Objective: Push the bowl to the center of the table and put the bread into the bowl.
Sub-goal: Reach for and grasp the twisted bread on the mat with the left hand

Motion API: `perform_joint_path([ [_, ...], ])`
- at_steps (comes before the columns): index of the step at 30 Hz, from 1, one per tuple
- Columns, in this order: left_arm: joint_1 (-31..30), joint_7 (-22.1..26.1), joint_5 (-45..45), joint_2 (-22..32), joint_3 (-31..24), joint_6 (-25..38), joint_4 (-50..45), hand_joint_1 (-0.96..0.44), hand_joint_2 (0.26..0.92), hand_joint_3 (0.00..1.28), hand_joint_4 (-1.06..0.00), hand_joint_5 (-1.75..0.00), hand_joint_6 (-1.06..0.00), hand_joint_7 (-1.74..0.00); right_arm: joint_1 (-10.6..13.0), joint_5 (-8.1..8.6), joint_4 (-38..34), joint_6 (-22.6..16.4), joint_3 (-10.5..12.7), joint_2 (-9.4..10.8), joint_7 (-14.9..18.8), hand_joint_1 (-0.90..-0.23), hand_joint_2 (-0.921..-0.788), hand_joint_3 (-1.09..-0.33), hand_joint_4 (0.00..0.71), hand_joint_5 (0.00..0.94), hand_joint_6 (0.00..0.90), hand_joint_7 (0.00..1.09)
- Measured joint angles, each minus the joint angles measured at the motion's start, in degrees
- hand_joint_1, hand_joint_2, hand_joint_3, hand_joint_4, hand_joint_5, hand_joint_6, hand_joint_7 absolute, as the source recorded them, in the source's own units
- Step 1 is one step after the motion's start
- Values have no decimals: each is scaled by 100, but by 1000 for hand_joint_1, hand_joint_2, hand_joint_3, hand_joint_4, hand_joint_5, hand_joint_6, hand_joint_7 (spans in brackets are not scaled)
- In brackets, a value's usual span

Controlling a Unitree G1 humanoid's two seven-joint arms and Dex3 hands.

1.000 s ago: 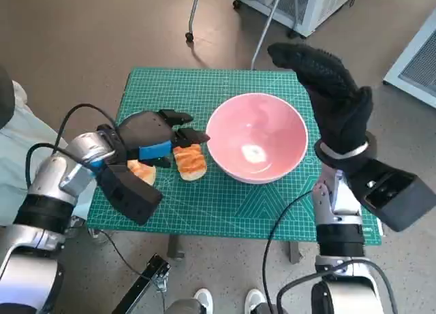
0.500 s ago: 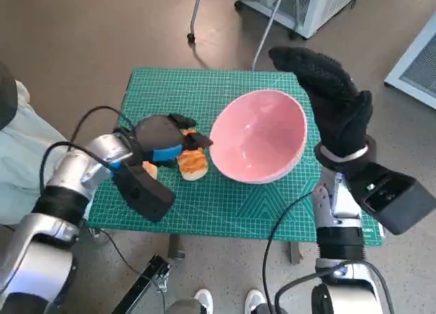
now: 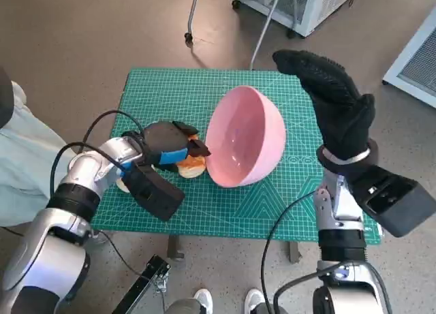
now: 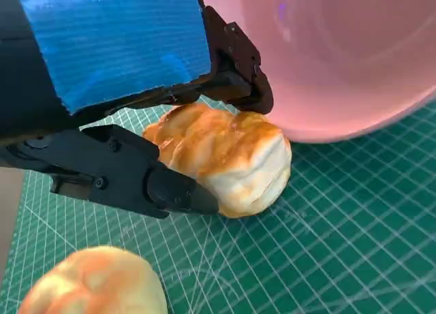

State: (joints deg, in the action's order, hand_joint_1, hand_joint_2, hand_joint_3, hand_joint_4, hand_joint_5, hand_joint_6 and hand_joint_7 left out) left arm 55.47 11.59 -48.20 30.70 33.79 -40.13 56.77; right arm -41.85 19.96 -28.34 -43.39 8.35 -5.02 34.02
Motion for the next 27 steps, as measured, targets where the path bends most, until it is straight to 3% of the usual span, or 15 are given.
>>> perform_joint_path([
  [10,0,-164,149,21,-35,-153,0,-27,920,9,-561,-37,-524,-396,-1,-4,-89,-67,-8,-10,-26,-709,-921,-820,321,14,-1,960],
  [18,0,-368,86,20,47,-165,105,-29,921,52,-664,-78,-611,-465,-2,-1,-97,-67,-34,-7,-35,-713,-921,-819,321,15,-1,948],
  [19,0,-367,82,19,63,-161,121,-143,921,122,-694,-93,-566,-810,-2,0,-99,-68,-34,-7,-35,-714,-921,-819,321,15,-1,947],
  [20,0,-365,81,18,75,-154,132,-184,921,150,-704,-98,-545,-937,-2,0,-102,-68,-35,-7,-35,-714,-921,-819,321,15,-1,946],
  [21,0,-365,83,18,83,-147,134,-118,921,187,-590,-540,-537,-1107,-3,0,-108,-68,-35,-7,-36,-713,-921,-819,321,15,-1,945],
  [22,2,-357,89,18,86,-145,133,-75,921,216,-511,-830,-526,-1222,-4,0,-113,-68,-37,-6,-36,-713,-921,-819,321,15,-1,944],
  [25,22,-314,131,18,84,-147,131,-25,921,223,-457,-1138,-534,-1336,-5,1,-121,-68,-40,-3,-36,-718,-921,-819,320,15,-1,943],
  [27,49,-277,165,19,76,-163,131,-13,921,211,-465,-1199,-545,-1348,-6,3,-122,-68,-45,0,-36,-722,-921,-819,320,15,-1,943],
])
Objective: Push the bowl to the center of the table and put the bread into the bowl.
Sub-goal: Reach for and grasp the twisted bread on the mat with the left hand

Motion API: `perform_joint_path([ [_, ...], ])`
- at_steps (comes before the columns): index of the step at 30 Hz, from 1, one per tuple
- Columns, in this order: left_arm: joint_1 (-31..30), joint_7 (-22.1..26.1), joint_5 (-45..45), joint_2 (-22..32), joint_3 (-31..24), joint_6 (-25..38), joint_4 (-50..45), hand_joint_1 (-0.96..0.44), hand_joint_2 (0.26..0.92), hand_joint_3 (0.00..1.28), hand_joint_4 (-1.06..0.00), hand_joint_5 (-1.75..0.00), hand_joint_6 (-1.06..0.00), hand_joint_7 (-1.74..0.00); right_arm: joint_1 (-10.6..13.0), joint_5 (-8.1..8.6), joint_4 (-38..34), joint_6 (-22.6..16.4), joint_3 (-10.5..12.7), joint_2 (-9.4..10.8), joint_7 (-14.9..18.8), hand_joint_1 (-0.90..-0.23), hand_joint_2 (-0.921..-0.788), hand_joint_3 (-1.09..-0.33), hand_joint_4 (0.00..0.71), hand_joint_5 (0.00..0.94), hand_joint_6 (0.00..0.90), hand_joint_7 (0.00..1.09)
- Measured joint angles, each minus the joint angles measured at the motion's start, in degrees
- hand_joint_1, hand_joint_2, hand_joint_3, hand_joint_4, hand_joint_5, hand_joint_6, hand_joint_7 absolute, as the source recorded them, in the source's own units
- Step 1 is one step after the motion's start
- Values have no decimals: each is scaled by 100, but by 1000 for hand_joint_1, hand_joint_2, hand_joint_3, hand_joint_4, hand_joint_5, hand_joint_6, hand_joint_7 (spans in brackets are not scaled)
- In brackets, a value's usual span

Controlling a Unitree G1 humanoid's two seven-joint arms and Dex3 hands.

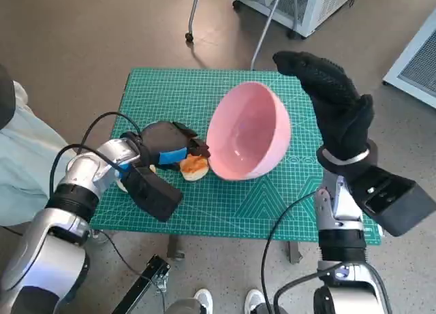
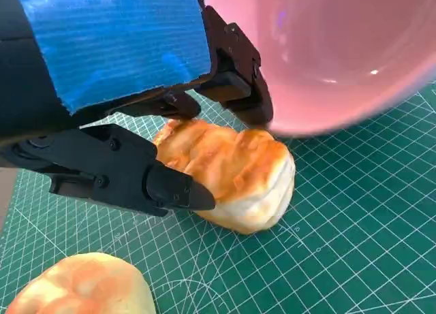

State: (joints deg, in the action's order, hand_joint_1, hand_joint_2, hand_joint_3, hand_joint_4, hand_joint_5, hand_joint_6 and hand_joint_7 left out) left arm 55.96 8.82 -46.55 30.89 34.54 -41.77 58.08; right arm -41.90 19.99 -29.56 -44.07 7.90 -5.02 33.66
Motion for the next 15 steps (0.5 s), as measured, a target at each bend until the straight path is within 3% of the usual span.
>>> perform_joint_path([
  [15,26,-50,276,314,-406,-338,-62,-1,921,162,-520,-1235,-591,-1310,0,8,-70,-10,-11,24,0,-719,-921,-819,323,18,-1,942],
])
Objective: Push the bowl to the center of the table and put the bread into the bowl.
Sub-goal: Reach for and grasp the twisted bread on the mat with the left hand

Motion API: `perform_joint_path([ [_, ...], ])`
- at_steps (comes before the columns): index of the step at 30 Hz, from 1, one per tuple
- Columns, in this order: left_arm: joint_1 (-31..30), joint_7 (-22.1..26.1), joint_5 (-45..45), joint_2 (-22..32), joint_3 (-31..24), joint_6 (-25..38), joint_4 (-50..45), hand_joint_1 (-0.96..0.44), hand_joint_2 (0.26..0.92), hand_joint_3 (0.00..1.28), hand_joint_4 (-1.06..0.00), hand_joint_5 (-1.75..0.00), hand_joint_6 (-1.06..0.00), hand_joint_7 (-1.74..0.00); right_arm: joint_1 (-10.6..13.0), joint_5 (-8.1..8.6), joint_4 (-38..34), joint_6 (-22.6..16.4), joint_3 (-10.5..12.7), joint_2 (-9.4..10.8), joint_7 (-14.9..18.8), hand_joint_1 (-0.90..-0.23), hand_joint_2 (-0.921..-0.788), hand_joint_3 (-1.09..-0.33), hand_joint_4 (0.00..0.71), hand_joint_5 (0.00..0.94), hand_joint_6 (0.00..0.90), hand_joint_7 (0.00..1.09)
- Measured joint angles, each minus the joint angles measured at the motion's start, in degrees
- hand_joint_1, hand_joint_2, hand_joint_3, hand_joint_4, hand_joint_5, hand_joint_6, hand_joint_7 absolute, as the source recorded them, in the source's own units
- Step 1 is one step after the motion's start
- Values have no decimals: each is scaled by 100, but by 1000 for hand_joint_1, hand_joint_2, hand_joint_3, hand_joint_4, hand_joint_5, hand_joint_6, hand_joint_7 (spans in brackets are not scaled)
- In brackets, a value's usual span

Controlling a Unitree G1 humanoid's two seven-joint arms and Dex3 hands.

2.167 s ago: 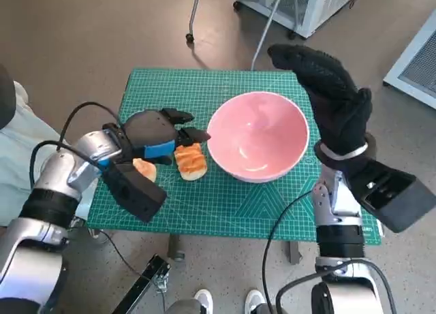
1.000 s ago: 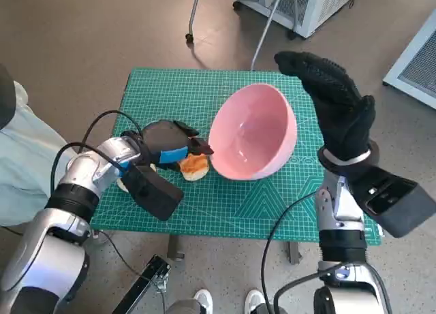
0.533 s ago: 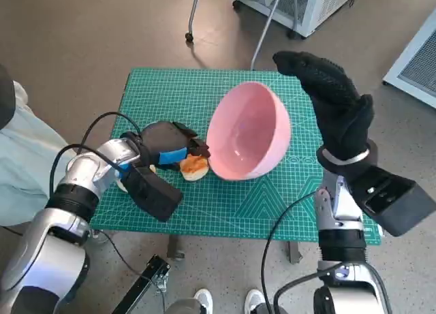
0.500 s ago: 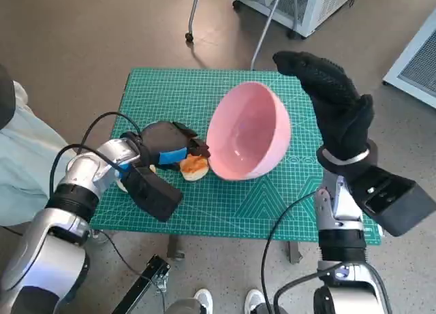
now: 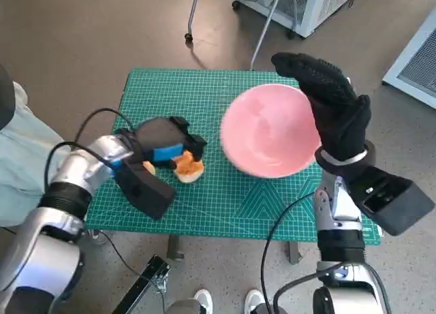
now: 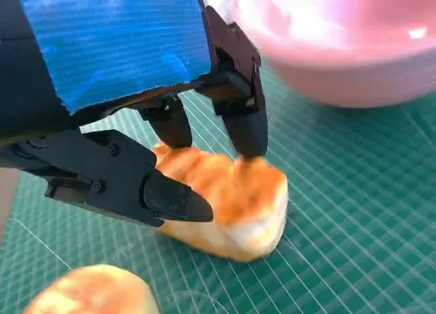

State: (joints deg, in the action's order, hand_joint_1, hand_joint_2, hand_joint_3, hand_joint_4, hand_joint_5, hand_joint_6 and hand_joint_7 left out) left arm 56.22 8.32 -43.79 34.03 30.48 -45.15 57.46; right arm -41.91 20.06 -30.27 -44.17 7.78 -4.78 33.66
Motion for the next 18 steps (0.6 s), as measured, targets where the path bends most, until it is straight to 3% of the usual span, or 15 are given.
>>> perform_joint_path([
  [18,17,51,816,343,-819,-203,-339,-1,921,165,-514,-1235,-591,-1314,-7,42,-1,128,-12,81,2,-737,-921,-795,321,21,1,972],
])
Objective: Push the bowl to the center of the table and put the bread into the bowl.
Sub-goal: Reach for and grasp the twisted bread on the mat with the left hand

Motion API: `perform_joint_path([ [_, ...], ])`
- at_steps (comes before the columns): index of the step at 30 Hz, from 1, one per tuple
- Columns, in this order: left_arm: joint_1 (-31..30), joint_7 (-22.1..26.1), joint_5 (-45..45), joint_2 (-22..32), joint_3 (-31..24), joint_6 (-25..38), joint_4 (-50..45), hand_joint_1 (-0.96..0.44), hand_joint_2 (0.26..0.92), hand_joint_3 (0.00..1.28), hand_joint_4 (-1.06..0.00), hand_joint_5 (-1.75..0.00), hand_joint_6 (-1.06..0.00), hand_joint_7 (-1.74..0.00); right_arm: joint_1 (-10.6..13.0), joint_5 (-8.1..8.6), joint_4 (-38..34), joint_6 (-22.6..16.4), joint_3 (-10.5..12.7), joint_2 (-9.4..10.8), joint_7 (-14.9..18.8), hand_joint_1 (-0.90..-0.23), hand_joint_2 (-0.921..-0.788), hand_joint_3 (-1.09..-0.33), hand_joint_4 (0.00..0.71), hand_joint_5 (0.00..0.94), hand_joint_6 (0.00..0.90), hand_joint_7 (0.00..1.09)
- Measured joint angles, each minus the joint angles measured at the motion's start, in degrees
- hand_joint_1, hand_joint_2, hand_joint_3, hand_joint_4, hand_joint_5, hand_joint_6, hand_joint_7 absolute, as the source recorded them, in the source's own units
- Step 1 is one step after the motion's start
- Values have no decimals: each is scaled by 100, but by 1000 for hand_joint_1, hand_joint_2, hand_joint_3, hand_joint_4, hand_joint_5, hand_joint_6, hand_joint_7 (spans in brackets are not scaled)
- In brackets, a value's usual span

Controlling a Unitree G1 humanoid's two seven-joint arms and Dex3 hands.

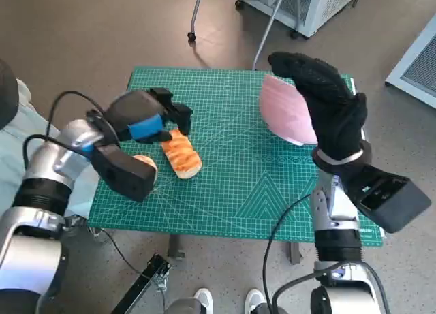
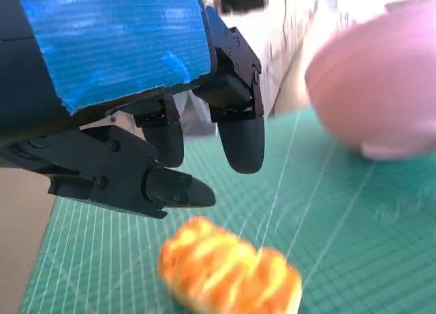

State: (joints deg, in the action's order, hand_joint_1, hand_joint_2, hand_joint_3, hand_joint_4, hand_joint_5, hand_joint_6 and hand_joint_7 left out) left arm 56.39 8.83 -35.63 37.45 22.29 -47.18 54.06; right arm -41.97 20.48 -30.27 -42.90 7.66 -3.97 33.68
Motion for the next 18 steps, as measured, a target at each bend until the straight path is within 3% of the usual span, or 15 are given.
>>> perform_joint_path([
  [9,-1,0,272,84,-373,-28,-386,-1,921,166,-513,-1227,-590,-1322,0,82,32,123,-2,7,6,-740,-921,-774,324,25,3,989],
  [13,-6,23,376,77,-484,-8,-574,0,921,213,-484,-1300,-505,-1364,0,84,53,129,-10,13,7,-738,-921,-774,324,26,3,990],
  [14,-10,63,430,69,-499,4,-585,6,892,201,-371,-989,-373,-1069,0,83,55,129,-12,13,7,-738,-921,-774,324,27,3,991],
  [15,-24,167,496,66,-508,59,-615,9,888,185,-356,-829,-346,-926,0,83,57,129,-14,14,7,-738,-921,-774,324,27,3,991],
  [16,-47,349,592,62,-514,164,-668,15,839,136,-228,-530,-221,-631,0,83,58,129,-15,14,7,-738,-921,-774,324,27,3,991],
  [18,-103,816,714,62,-510,528,-844,16,781,79,-93,-217,-96,-318,0,81,60,128,-13,13,6,-738,-921,-774,324,28,3,991],
])
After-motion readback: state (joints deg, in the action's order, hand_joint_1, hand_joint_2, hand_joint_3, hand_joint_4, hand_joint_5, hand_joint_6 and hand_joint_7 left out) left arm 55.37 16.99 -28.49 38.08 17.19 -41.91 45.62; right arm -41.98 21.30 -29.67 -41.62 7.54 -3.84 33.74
